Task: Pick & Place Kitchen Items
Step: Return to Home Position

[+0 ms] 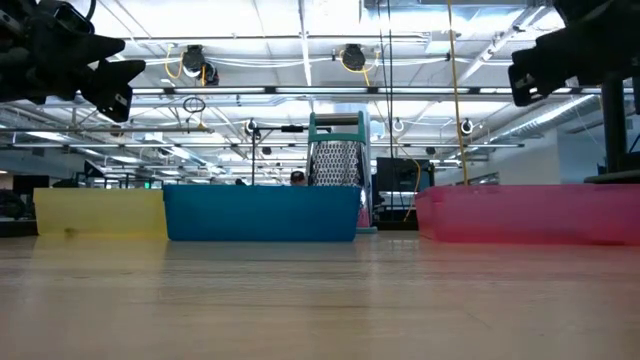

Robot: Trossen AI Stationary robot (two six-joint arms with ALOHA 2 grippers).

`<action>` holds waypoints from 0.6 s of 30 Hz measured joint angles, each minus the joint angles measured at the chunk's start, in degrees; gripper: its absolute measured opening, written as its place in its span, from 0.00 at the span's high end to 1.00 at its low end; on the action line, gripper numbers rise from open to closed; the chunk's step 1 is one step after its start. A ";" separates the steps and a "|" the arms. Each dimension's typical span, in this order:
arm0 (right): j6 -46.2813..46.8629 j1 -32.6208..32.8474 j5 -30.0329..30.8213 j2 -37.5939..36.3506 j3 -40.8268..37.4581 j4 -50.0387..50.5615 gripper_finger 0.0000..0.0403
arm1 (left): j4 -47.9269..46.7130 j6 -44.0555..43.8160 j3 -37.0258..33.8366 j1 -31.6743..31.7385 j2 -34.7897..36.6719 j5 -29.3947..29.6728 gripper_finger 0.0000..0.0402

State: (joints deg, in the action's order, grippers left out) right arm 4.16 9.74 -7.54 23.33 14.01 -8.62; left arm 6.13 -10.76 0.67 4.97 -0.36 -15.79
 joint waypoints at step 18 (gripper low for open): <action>2.66 -0.02 6.17 -22.95 -6.57 10.34 0.72 | 0.00 0.02 0.02 0.00 0.00 0.00 0.61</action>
State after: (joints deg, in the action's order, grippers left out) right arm 6.82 9.72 -1.37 0.37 7.44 1.72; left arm 6.13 -10.74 0.68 4.97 -0.36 -15.79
